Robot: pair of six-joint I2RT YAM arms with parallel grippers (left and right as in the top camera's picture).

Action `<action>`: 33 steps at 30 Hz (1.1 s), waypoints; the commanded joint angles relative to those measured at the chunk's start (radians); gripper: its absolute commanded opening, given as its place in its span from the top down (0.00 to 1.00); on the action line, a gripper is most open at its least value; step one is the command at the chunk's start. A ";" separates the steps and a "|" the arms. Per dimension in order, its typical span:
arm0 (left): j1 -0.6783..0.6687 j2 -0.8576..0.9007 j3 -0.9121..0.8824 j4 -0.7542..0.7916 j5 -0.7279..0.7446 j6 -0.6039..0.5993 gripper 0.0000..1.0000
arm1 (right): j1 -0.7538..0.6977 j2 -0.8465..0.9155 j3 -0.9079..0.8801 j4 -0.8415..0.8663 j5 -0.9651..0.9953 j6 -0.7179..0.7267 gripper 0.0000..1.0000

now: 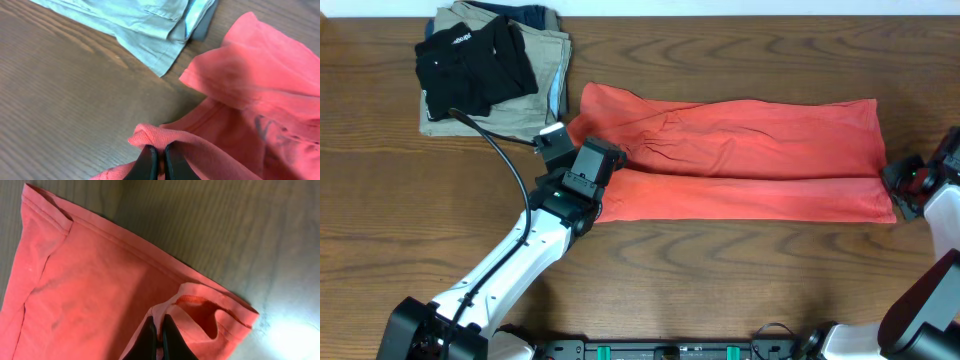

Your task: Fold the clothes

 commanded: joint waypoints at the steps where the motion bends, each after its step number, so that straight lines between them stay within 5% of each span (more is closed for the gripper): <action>1: 0.008 0.008 -0.007 0.021 0.013 0.021 0.93 | 0.022 0.011 0.014 0.018 0.032 0.010 0.99; 18: 0.056 0.205 -0.007 0.176 0.018 0.020 0.93 | 0.047 0.013 0.014 0.115 0.145 0.010 0.98; 21: 0.079 0.217 -0.007 0.180 0.024 0.021 0.92 | 0.047 0.013 0.014 0.122 0.145 0.010 0.83; 25: 0.093 0.216 -0.003 0.179 0.051 0.103 0.39 | 0.047 0.013 0.016 0.120 0.127 0.004 0.03; 29: 0.093 0.177 0.040 0.135 0.114 0.209 0.02 | 0.047 0.013 0.072 0.040 0.095 -0.016 0.01; 33: 0.093 0.095 0.116 0.075 0.139 0.212 0.02 | 0.047 0.013 0.193 -0.094 0.042 -0.042 0.01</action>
